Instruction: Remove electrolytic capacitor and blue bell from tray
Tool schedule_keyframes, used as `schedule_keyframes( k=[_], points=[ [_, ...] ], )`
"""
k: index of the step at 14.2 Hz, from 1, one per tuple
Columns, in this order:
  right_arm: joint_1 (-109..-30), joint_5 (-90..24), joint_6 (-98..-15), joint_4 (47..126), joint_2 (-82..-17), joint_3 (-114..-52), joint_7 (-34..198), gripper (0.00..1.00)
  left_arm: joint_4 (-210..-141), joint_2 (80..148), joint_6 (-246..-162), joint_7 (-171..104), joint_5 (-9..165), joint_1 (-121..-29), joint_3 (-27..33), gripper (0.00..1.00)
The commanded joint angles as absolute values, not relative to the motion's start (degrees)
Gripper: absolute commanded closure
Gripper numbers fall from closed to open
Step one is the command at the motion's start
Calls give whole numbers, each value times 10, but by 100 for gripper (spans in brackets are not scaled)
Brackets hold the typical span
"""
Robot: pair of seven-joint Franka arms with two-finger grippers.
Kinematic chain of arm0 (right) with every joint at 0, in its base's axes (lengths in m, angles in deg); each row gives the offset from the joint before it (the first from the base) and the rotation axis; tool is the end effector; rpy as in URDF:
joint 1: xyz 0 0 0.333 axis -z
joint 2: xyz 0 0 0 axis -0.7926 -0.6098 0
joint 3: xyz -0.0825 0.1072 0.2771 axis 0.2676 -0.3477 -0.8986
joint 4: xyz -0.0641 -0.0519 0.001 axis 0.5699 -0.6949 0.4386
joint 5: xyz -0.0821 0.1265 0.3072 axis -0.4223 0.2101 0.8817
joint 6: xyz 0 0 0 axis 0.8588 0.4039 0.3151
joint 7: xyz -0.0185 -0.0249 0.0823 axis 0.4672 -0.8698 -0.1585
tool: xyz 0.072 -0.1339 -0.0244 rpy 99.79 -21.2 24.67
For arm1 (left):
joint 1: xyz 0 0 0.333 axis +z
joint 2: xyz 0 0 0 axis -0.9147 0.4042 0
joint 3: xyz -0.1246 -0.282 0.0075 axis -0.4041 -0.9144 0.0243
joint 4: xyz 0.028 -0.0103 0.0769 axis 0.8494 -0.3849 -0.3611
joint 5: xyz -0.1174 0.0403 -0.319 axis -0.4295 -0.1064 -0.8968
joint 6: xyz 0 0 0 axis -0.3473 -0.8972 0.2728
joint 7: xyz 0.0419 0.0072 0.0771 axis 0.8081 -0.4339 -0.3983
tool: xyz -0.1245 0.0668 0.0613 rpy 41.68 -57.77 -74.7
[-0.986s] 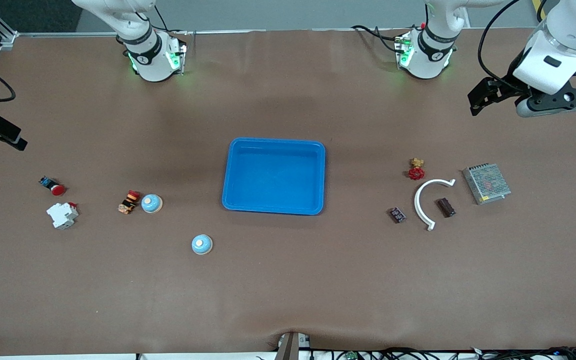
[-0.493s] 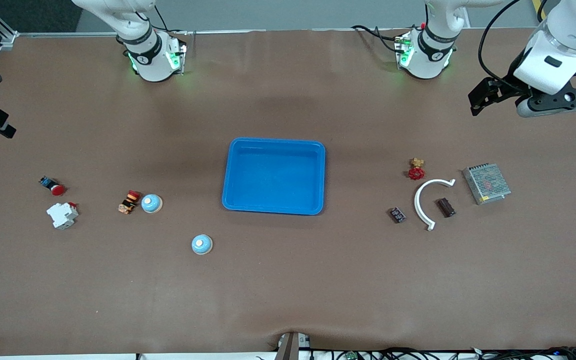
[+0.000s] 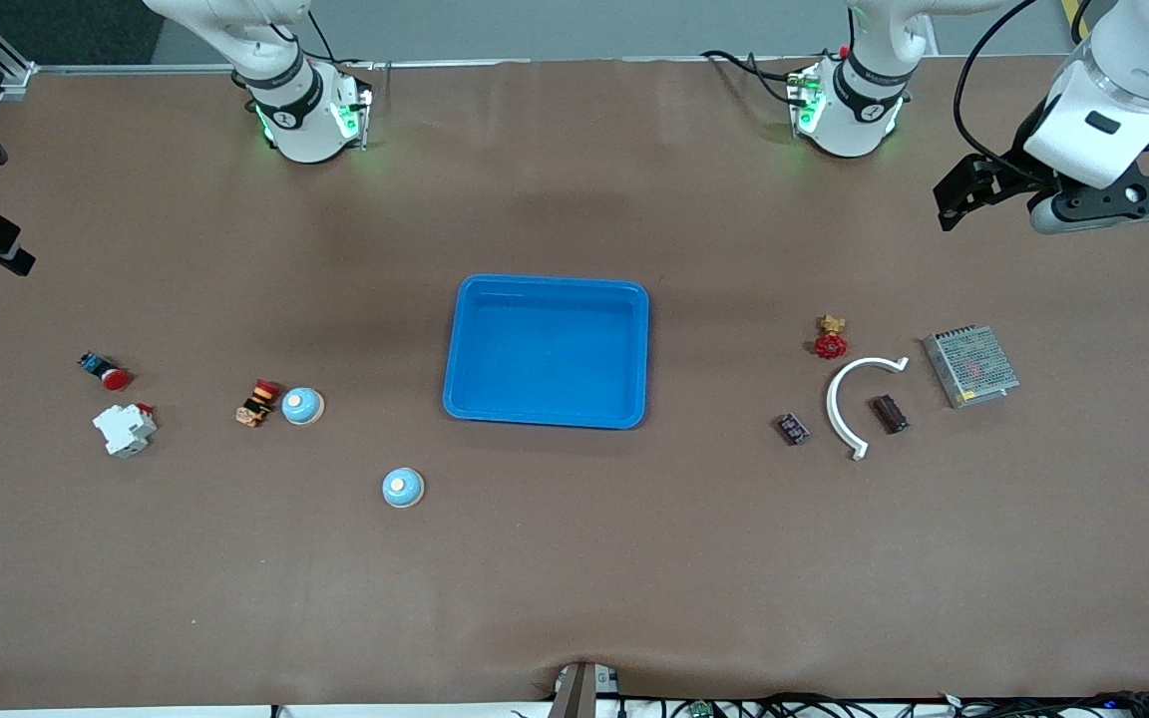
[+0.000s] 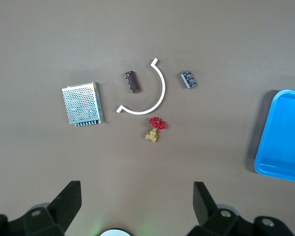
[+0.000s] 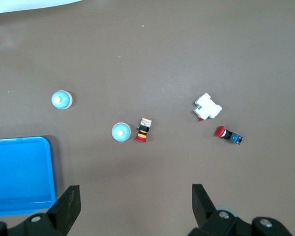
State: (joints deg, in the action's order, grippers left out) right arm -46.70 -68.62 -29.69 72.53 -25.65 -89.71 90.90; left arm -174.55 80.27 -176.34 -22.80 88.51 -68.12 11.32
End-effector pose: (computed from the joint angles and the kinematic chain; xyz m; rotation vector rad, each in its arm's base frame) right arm 0.5004 -0.0356 0.6113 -3.1133 0.2209 -0.1170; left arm 0.4457 -0.0948 0.5724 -3.0872 -0.1496 0.0129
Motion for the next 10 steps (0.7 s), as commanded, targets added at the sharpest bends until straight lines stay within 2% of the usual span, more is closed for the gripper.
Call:
schedule_keyframes(
  k=[1, 10],
  points=[
    [-460, -692, -290, 710, -251, -904, 905, 0, -1744, 796, -1755, -233, 878, -677, 110, 0],
    [-460, -691, -290, 694, -253, -903, 906, 0, -1743, 800, -1760, -233, 879, -677, 106, 0]
  ],
)
